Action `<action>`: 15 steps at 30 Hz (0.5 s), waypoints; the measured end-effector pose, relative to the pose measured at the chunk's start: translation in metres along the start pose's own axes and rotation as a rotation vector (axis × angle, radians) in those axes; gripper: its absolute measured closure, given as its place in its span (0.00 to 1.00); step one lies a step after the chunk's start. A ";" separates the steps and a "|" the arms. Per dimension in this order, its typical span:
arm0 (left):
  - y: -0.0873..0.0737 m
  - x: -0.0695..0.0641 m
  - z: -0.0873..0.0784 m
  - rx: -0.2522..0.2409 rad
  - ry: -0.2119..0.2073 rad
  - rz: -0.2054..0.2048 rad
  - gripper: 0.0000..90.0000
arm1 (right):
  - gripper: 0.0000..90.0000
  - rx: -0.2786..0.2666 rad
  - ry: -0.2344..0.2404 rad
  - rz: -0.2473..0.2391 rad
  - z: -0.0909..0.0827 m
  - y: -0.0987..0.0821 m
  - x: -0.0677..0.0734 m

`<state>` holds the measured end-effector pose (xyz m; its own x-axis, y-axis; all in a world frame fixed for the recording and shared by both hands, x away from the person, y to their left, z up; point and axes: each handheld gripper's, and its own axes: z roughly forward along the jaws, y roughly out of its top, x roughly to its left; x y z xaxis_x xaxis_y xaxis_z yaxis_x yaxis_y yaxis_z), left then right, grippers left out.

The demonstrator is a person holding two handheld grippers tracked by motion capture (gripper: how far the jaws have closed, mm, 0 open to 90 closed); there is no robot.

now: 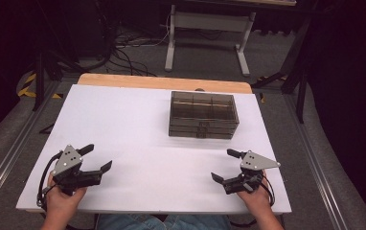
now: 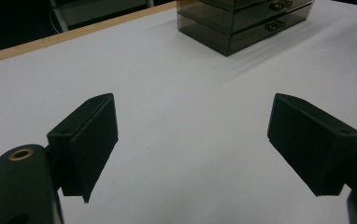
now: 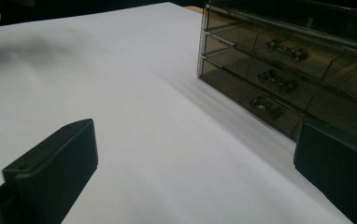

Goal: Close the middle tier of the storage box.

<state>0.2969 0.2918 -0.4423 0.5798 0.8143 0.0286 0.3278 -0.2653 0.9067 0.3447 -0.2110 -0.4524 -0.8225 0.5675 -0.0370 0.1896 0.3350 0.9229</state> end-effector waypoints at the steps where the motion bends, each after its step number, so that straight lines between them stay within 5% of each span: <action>1: -0.001 -0.001 -0.001 0.003 0.000 0.004 0.19 | 0.01 0.006 -0.003 -0.004 0.000 -0.002 0.000; 15: -0.004 -0.002 -0.003 0.004 -0.003 0.022 0.19 | 0.01 -0.003 -0.024 -0.017 0.002 -0.004 -0.001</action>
<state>0.2921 0.2933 -0.4447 0.5894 0.8065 0.0468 0.3178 -0.2847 0.9044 0.3455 -0.2115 -0.4569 -0.8124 0.5797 -0.0623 0.1740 0.3431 0.9230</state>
